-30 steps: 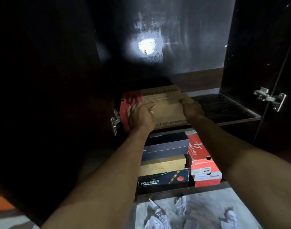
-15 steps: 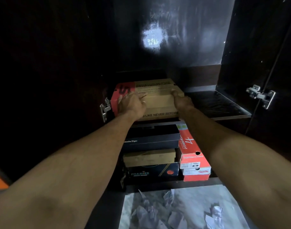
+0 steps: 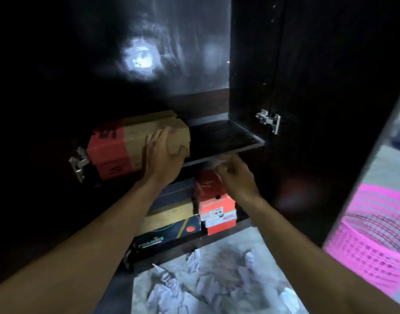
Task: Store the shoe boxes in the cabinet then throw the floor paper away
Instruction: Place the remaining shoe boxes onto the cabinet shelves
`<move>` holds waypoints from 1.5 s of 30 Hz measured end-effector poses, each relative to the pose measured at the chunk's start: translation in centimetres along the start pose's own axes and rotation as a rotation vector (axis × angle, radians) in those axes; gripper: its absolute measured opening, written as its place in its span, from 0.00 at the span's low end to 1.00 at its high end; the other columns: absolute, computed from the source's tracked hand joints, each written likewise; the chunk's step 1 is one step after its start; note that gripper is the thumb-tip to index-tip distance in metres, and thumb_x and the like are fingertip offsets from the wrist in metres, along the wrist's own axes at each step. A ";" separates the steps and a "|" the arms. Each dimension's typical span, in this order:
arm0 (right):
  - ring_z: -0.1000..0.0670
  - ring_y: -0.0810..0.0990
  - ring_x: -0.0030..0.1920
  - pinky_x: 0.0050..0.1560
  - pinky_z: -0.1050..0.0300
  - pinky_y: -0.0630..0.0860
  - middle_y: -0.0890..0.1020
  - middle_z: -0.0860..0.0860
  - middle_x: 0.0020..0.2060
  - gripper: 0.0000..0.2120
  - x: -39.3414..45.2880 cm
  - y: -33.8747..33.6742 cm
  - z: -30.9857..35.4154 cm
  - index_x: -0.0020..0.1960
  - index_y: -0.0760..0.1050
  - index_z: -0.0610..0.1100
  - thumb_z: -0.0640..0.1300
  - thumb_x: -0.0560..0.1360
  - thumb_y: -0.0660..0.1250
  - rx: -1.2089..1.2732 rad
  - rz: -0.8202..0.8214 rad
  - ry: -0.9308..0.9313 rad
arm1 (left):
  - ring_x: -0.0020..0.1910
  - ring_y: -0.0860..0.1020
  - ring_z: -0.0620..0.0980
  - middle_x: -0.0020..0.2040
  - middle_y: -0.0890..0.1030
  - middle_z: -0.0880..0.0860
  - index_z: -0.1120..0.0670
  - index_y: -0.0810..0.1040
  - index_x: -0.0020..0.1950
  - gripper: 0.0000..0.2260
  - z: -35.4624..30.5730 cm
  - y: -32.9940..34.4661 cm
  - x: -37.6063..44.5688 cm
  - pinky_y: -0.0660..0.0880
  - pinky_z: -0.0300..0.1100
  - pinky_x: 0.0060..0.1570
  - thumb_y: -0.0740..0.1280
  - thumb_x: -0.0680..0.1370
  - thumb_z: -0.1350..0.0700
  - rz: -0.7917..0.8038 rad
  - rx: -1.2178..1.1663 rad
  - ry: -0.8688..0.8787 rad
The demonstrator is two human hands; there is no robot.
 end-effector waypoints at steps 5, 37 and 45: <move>0.57 0.85 0.50 0.57 0.55 0.81 0.86 0.54 0.51 0.08 -6.2 -7.3 -2.2 0.57 0.81 0.50 0.45 0.78 0.71 0.041 -0.130 -0.085 | 0.57 0.79 0.51 0.55 0.81 0.49 0.52 0.81 0.59 0.13 -10.4 6.2 -5.1 0.76 0.52 0.59 0.69 0.75 0.55 0.118 -0.292 0.221; 0.35 0.73 0.70 0.70 0.40 0.71 0.76 0.37 0.67 0.37 -61.1 -48.1 -37.3 0.72 0.68 0.37 0.60 0.73 0.69 -0.088 -1.372 1.040 | 0.66 0.78 0.50 0.68 0.79 0.49 0.48 0.67 0.75 0.38 -46.4 42.2 -58.3 0.73 0.53 0.71 0.72 0.67 0.39 1.780 -0.496 -0.029; 0.43 0.79 0.60 0.65 0.37 0.78 0.76 0.47 0.64 0.38 -60.1 -42.1 -38.9 0.61 0.64 0.54 0.64 0.61 0.80 0.609 -1.735 0.826 | 0.61 0.81 0.52 0.61 0.80 0.50 0.49 0.61 0.80 0.33 -42.2 41.1 -55.7 0.75 0.50 0.65 0.70 0.79 0.43 1.800 -0.356 -0.131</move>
Point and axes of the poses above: each hand's wrist, its own x-axis towards the middle knuckle, its own y-axis out of the palm, z = x × y, the point moved 7 cm from there along x, towards the middle knuckle
